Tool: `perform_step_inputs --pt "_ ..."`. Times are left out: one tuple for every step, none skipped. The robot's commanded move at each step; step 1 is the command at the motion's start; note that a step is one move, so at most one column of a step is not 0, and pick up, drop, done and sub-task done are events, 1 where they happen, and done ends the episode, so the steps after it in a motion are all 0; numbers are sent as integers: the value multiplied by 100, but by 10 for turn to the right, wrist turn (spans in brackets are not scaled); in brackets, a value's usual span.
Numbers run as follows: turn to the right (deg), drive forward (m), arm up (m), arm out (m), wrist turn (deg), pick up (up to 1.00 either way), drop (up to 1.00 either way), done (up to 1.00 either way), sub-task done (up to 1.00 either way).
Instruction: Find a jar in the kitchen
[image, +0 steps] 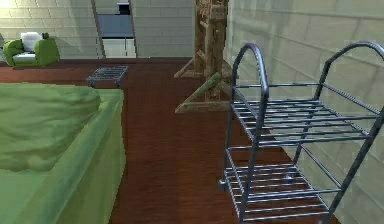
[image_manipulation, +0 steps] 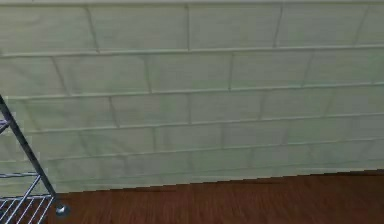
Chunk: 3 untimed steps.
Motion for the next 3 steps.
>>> perform_step_inputs --pt "0 45 0 0 0 0 0 0 0" --pt "-30 0 0 0 0 0 0 0 0" --pt "-270 0 0 0 0 0 0 0 0"
